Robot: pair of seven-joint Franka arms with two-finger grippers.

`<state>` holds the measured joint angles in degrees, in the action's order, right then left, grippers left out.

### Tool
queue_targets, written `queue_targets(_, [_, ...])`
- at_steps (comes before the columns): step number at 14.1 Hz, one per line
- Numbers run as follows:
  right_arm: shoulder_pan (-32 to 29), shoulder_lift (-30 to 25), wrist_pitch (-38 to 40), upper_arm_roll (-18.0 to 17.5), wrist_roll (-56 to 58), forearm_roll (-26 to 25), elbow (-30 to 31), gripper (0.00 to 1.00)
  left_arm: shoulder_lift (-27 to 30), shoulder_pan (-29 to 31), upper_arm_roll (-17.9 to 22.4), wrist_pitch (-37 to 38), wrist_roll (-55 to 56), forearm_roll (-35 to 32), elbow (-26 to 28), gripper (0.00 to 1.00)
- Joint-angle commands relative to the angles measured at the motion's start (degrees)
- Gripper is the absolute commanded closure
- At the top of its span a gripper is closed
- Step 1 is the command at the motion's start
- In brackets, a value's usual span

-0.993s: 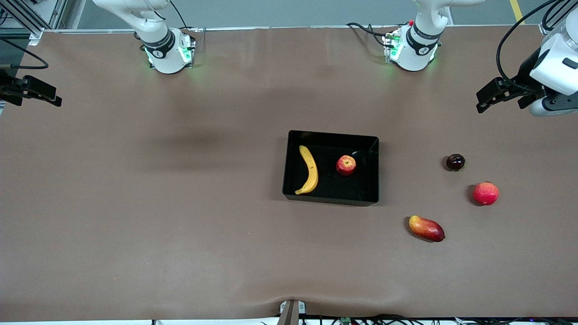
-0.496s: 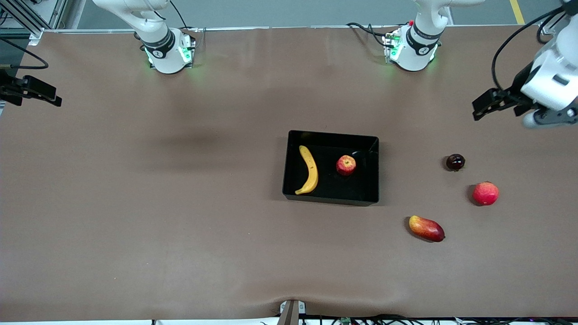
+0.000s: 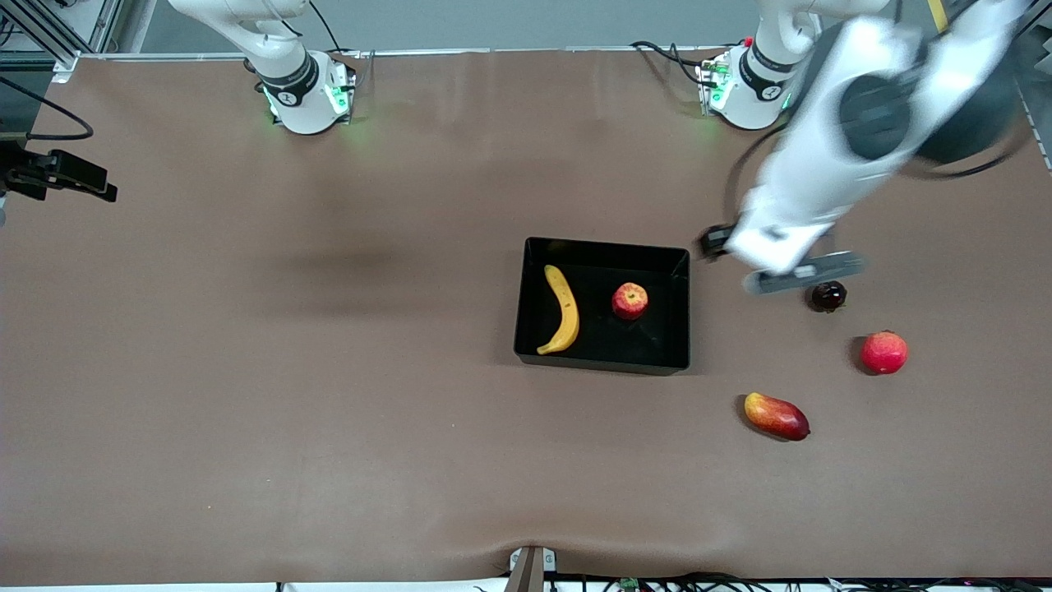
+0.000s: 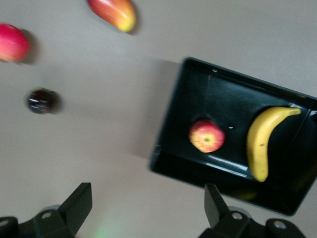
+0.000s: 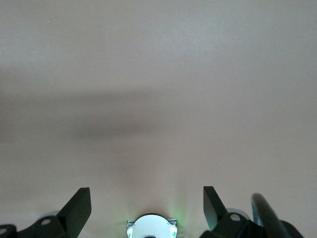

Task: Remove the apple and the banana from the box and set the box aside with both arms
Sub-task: 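Lower the left gripper and close it on the red-yellow apple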

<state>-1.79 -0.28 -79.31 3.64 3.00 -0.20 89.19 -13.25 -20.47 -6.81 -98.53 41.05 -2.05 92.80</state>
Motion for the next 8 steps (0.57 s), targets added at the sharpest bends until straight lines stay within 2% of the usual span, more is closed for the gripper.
queue_targets(1, [-1.11,0.80,0.04,-0.56,-0.45,1.34,-1.04,0.00,-6.59,-3.86,0.22,-6.12,9.02,-1.38,0.54,0.00])
queue_targets(4, [-0.84,1.07,0.12,-0.65,-0.45,1.96,-1.30,0.00,-12.31,-7.03,0.22,-16.65,17.71,-4.61,4.04,0.00])
queue_targets(8, [-0.84,1.42,0.39,-0.65,-0.45,2.31,-1.30,0.00,-18.65,-7.92,0.31,-23.09,21.97,-7.69,6.15,0.00])
